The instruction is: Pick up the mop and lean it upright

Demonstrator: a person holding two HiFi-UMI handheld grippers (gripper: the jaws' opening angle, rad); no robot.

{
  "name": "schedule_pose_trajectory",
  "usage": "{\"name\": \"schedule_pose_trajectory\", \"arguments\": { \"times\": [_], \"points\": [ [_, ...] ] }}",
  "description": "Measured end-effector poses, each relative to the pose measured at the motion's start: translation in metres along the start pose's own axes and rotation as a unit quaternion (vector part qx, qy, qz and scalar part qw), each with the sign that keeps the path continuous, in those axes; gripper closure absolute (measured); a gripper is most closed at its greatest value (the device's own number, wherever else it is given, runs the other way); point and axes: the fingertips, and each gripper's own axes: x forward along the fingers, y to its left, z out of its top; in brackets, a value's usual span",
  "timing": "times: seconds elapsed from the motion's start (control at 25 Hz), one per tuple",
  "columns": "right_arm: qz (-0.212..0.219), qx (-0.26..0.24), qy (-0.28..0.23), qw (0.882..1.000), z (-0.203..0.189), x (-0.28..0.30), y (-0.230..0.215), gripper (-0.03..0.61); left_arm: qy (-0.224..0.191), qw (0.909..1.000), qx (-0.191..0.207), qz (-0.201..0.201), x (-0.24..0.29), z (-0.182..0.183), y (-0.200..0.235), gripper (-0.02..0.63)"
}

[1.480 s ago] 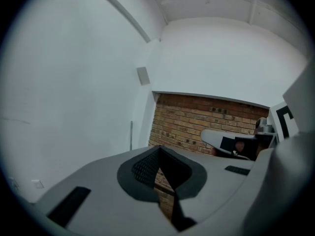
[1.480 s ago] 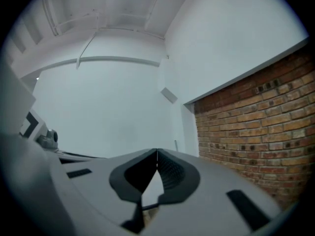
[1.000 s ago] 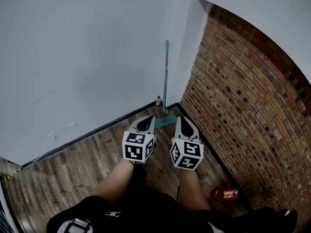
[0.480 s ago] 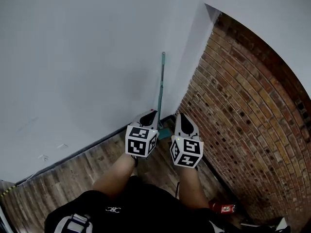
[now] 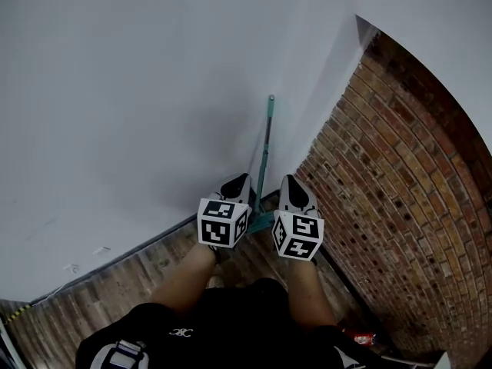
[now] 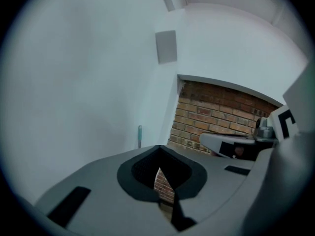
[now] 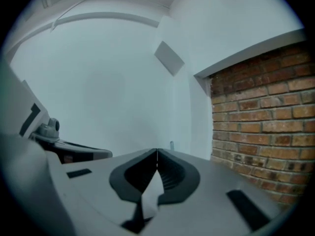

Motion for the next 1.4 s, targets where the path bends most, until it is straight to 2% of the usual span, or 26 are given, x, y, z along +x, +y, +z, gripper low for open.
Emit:
{"name": "schedule_pose_trajectory", "arguments": {
  "times": [0.28, 0.36, 0.4, 0.6, 0.8, 0.96, 1.16, 1.4],
  "points": [
    [0.017, 0.012, 0.003, 1.000, -0.015, 0.084, -0.031, 0.555, 0.022, 0.9991, -0.003, 0.035, 0.043, -0.011, 0.033, 0.618],
    [0.034, 0.007, 0.012, 0.999, -0.021, 0.119, -0.041, 0.484, 0.022, 0.9983, -0.004, 0.054, 0.058, -0.008, 0.043, 0.617],
    [0.040, 0.002, 0.022, 0.999, -0.025, 0.138, -0.047, 0.477, 0.023, 0.9978, -0.007, 0.063, 0.067, -0.006, 0.048, 0.618],
    [0.062, -0.012, 0.047, 0.997, -0.035, 0.224, -0.074, 0.474, 0.021, 0.9951, -0.017, 0.095, 0.113, 0.013, 0.063, 0.618],
    [0.085, -0.032, 0.071, 0.993, -0.053, 0.302, -0.079, 0.472, 0.027, 0.9896, -0.020, 0.140, 0.144, 0.021, 0.080, 0.618],
    [0.070, -0.038, 0.092, 0.993, -0.066, 0.351, -0.084, 0.471, 0.029, 0.9840, -0.025, 0.174, 0.154, 0.023, 0.095, 0.617],
    [0.042, -0.059, 0.104, 0.992, -0.076, 0.385, -0.079, 0.463, 0.031, 0.9751, -0.035, 0.217, 0.153, 0.022, 0.114, 0.617],
    [0.015, -0.074, 0.123, 0.990, -0.086, 0.407, -0.080, 0.456, 0.033, 0.9701, -0.038, 0.237, 0.153, 0.023, 0.122, 0.618]
  ]
}}
